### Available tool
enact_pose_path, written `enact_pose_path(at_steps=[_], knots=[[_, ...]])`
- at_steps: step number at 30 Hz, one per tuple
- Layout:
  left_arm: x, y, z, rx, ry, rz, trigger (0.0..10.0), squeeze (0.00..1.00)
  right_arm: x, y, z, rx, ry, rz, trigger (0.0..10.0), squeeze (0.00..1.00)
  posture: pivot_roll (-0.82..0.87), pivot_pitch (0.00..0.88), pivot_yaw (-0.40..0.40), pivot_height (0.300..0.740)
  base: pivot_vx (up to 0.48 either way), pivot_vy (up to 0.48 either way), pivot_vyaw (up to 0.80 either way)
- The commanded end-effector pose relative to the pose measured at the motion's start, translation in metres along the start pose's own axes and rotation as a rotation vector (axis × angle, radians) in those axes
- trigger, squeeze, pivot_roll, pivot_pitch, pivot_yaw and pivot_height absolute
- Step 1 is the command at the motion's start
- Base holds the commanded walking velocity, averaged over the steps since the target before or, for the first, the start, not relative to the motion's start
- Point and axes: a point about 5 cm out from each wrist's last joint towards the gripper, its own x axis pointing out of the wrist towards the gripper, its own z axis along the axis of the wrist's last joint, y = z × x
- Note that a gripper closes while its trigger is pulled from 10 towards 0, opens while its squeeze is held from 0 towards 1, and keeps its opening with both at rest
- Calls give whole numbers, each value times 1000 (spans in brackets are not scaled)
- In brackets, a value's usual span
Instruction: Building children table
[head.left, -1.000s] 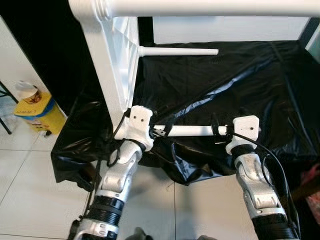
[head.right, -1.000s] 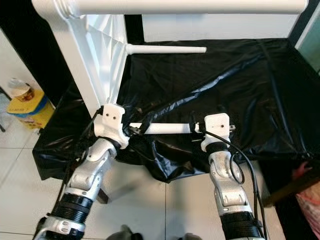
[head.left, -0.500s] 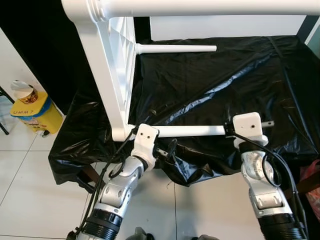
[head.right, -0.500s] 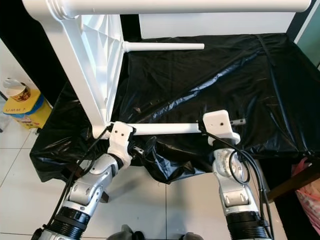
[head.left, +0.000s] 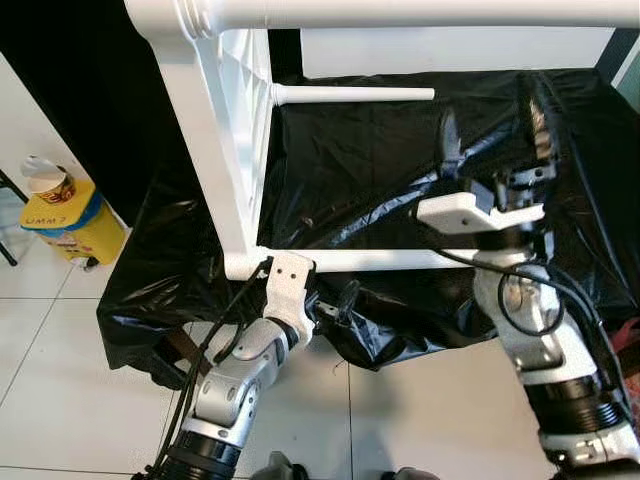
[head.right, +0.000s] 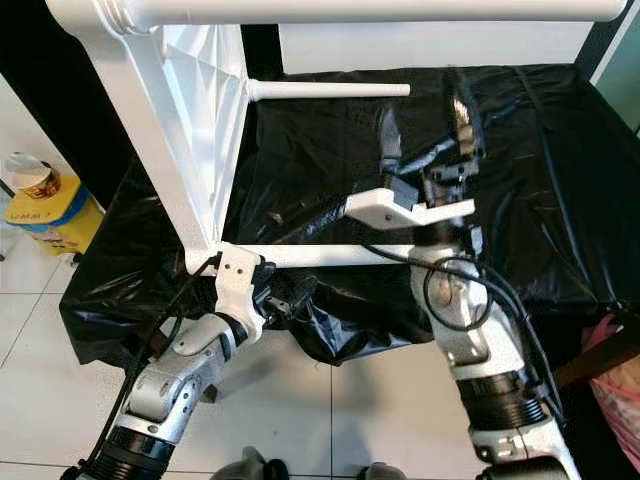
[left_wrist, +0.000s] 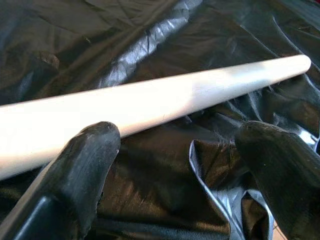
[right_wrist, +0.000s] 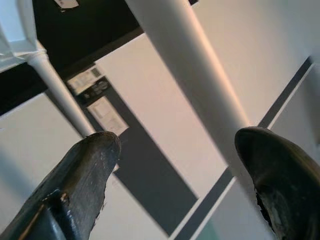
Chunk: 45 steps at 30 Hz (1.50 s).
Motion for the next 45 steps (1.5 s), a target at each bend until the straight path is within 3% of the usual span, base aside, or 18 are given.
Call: enact_pose_path(at_steps=[1,8,11,17,18,19,22,23,24,32,35,45], knots=[[0,-4,3,16,-4,-115,10000,0,8,-2,2,-25,-35,-26,10000,0,-14,95,30,740,0,0,0],[1,-3,4,19,-7,-108,10000,0,19,-3,3,-52,-70,-34,10000,0,-19,94,29,740,0,0,0],[2,-5,2,46,-13,-119,10000,0,29,-5,6,-91,-133,-60,10000,0,-31,90,31,740,0,0,0],[4,-5,2,51,-13,-117,10000,0,34,-4,6,-87,-144,-51,10000,0,-38,88,30,740,0,0,0],[4,-4,2,51,-14,-116,10000,0,34,-4,6,-84,-143,-47,10000,918,-39,87,31,740,0,0,0],[5,-4,2,50,-15,-113,10000,0,35,-5,5,-84,-141,-41,10000,1000,-46,86,33,740,0,0,0],[7,-4,2,48,-15,-112,10000,0,36,-7,4,-94,-142,-34,10000,1000,-54,84,36,740,0,0,0],[7,-3,2,48,-15,-112,10000,0,37,-8,4,-97,-143,-32,10000,957,-55,83,37,740,0,0,0],[8,-3,2,48,-16,-113,10000,0,39,-8,4,-100,-148,-29,10000,0,-62,81,41,740,0,0,0],[14,-5,4,47,-24,-130,10000,0,58,-5,10,-89,-168,47,10000,0,-77,74,51,740,0,0,0],[15,-5,4,42,-25,-135,10000,0,75,-3,22,-59,-182,136,10000,0,-88,76,59,740,0,0,0],[16,-2,3,23,-17,-120,10000,0,101,0,29,-76,-158,340,10000,0,-96,80,65,740,0,0,0]])
